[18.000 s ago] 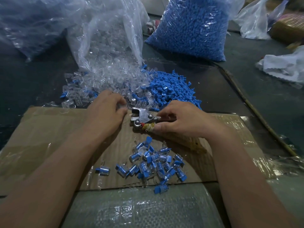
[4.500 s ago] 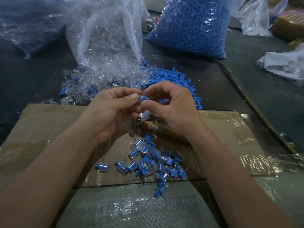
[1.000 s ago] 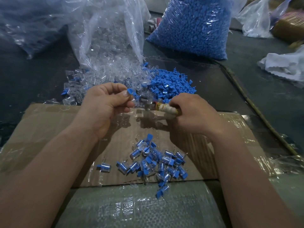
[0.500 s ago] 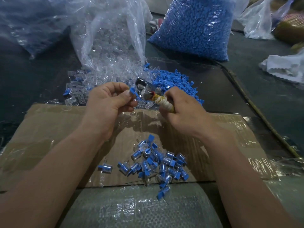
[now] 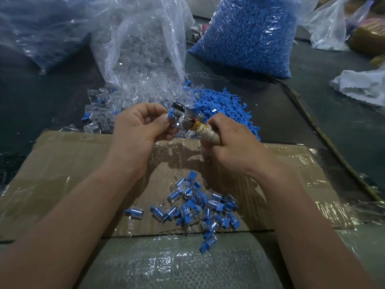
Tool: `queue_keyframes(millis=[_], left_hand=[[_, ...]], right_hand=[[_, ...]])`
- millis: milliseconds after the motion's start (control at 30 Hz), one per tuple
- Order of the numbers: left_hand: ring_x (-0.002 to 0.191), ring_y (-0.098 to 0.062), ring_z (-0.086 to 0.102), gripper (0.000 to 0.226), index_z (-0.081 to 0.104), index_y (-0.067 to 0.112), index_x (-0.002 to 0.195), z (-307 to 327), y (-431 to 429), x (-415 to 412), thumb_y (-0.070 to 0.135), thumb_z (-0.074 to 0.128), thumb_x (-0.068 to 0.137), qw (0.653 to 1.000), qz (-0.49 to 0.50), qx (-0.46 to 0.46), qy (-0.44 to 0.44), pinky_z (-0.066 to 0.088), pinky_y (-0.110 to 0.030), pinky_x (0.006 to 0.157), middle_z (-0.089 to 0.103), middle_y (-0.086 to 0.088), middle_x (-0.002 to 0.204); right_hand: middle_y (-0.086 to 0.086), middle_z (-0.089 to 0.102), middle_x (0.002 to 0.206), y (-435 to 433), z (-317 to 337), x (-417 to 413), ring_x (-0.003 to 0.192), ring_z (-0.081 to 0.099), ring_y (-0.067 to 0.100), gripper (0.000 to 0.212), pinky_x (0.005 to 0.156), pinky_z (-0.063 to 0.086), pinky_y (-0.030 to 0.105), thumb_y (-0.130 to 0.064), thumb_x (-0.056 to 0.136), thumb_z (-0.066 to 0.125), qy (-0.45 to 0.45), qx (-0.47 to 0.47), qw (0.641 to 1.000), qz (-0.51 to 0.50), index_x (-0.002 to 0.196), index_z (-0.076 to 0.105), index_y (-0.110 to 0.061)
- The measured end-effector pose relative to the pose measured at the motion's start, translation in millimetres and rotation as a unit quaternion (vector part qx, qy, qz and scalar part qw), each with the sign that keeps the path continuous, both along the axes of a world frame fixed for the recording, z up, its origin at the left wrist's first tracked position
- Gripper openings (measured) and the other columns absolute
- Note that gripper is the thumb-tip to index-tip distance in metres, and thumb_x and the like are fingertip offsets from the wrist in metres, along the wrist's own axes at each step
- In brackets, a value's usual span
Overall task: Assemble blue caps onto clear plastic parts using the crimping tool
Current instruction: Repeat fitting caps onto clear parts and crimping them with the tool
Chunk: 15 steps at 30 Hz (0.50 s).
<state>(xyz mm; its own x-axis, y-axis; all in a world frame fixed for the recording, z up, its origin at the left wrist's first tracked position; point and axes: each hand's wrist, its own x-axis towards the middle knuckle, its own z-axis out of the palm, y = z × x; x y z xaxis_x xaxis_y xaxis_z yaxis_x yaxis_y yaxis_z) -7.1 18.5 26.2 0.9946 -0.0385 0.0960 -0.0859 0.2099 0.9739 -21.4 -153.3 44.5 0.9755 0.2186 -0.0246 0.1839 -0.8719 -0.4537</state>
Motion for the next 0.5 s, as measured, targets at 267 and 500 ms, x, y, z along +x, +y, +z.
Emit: queue_keyframes(millis=[267, 500], left_hand=[[0.055, -0.005, 0.061, 0.019, 0.057, 0.011, 0.078, -0.8, -1.6, -2.9, -0.006, 0.053, 0.085, 0.998, 0.03, 0.049, -0.039, 0.053, -0.017, 0.058, 0.065, 0.008, 0.057], [0.055, -0.005, 0.061, 0.022, 0.056, 0.014, 0.077, -2.9, -0.4, -2.1, -0.006, 0.053, 0.085, 0.995, 0.046, 0.077, -0.047, 0.051, -0.016, 0.056, 0.065, 0.009, 0.058]], right_hand=[[-0.013, 0.042, 0.077, 5.6, -1.0, -1.3, 0.067, 0.038, 0.001, 0.018, 0.056, 0.027, 0.021, -0.023, 0.088, 0.055, -0.031, -0.039, 0.999, 0.008, 0.087, 0.037, -0.027], [-0.014, 0.04, 0.073, 7.0, -2.2, -0.7, 0.065, 0.037, -0.001, 0.021, 0.055, 0.026, 0.024, -0.019, 0.086, 0.056, -0.034, -0.049, 0.998, 0.0, 0.085, 0.036, -0.027]])
